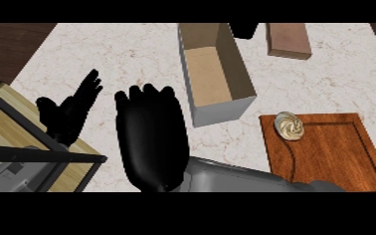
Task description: Pick the sweet potato from the cutting board and place it in the cardboard box
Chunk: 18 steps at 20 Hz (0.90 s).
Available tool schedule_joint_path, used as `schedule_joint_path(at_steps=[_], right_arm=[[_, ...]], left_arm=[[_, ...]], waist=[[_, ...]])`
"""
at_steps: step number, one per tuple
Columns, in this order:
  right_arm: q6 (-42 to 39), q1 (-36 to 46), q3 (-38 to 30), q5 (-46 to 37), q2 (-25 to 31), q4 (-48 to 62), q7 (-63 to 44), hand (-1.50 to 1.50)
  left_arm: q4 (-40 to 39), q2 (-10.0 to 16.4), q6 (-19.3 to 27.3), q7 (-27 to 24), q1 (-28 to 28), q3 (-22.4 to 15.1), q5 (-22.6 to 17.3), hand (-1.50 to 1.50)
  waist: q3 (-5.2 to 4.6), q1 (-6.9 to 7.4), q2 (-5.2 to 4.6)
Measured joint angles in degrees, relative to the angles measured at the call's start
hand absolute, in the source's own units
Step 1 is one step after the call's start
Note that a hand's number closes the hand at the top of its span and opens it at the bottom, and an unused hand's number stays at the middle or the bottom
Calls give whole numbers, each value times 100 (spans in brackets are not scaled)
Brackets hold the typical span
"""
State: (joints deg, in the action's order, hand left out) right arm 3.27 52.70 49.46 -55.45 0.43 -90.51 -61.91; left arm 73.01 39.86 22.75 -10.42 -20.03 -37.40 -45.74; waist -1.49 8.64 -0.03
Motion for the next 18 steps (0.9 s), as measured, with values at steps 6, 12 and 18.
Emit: schedule_joint_path(at_steps=[6,12,18], right_arm=[[158,715,-427,185,19,433,-268,150],[341,1236,-674,399,26,1104,-392,150],[494,1622,-791,285,24,2027,-355,150]], left_arm=[[13,6,111,-110,126,53,-66,0],[119,45,172,-216,278,146,-127,0],[224,73,300,-350,472,269,-177,0]], waist=[[30,-113,2],[35,-213,-14],[51,-347,-31]])
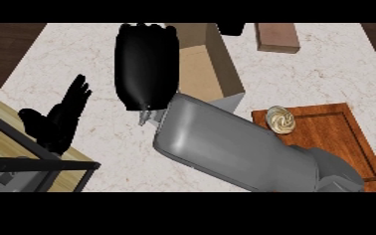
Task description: Pick the sweet potato from the cutting board and place it in the cardboard box
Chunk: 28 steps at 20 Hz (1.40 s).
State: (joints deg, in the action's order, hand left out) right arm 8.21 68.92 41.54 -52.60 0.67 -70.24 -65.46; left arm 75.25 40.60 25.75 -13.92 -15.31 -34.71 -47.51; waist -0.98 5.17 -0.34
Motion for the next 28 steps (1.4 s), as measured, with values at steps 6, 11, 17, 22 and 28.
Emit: schedule_joint_path(at_steps=[6,11,17,22,28], right_arm=[[183,212,-133,35,-16,986,241,150],[203,177,-165,279,-37,1892,566,150],[-486,21,-435,1128,-23,2409,756,-150],[-33,-13,-590,1235,-17,2642,1133,-150],[1598,-38,-653,747,-14,2529,1629,-150]], left_arm=[[175,54,81,-8,180,142,-12,0],[252,66,105,28,250,197,-26,0],[177,64,82,-6,276,193,-24,0],[215,77,143,51,328,228,-26,0],[293,83,104,14,422,305,-14,0]], waist=[[-10,-88,-25],[-11,-126,-56],[-19,-175,38],[-19,-207,36],[-6,-254,-3]])
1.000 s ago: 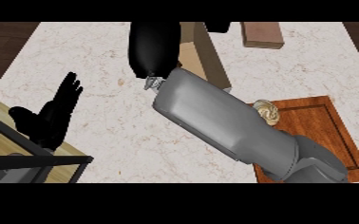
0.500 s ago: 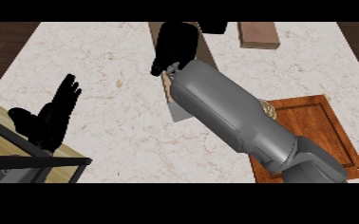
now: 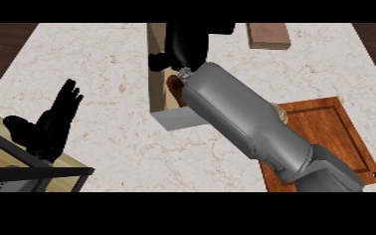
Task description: Pick the sweet potato from the cutting board and place it in the cardboard box
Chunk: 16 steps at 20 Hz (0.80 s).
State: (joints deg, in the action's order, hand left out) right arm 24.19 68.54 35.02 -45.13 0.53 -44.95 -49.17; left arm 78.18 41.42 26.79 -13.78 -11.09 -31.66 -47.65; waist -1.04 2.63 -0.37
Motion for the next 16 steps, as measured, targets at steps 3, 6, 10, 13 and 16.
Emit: schedule_joint_path(at_steps=[3,6,10,13,16], right_arm=[[622,-1,-219,68,-21,-134,167,-150],[1124,-144,-546,380,-30,-431,288,-150],[1741,-305,-1034,898,-32,-915,570,-150],[2125,-599,-1242,1243,-34,-1277,882,-150],[2356,-962,-1423,1529,-36,-1632,1224,-150]], left_arm=[[32,2,25,11,39,36,16,0],[70,13,1,-2,89,74,15,0],[87,13,30,-5,129,103,27,0],[112,23,78,36,188,140,32,0],[139,26,112,33,269,198,51,0]], waist=[[6,-17,-13],[1,-43,-9],[7,-70,-15],[10,-108,-8],[16,-162,4]])
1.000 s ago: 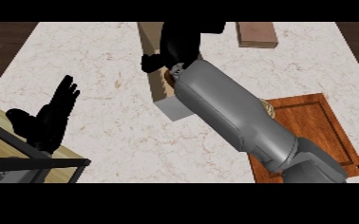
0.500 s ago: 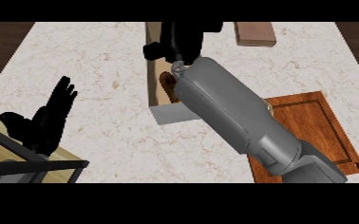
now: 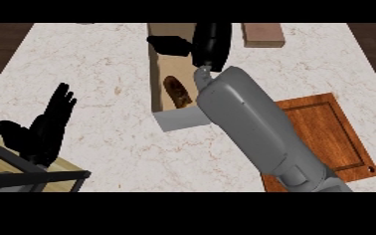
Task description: Pick the sweet potato from the cutting board and place it in the cardboard box
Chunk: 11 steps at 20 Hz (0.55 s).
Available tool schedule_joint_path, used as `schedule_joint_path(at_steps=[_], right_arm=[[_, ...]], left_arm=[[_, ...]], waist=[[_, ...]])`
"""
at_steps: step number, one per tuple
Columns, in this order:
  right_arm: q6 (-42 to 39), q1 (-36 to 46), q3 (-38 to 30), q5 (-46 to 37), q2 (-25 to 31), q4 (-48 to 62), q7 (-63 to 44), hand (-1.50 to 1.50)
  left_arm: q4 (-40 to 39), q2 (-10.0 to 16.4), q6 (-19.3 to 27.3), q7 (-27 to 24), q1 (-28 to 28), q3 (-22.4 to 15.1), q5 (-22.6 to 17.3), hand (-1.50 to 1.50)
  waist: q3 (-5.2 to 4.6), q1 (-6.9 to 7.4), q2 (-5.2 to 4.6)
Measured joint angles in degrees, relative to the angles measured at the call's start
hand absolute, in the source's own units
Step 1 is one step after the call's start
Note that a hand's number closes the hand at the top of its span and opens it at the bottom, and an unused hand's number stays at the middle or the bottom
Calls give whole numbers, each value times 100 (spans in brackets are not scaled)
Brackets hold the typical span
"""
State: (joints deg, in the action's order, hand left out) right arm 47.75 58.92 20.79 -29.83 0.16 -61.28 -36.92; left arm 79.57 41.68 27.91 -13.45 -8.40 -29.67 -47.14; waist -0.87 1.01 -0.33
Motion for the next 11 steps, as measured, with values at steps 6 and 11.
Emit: schedule_joint_path(at_steps=[6,11], right_arm=[[312,-804,-147,268,72,-641,685,-150],[384,-1512,-214,532,259,-1190,1191,-150]], left_arm=[[98,25,40,78,135,100,15,0],[153,24,87,109,190,165,61,0]], waist=[[-17,-79,14],[-29,-102,11]])
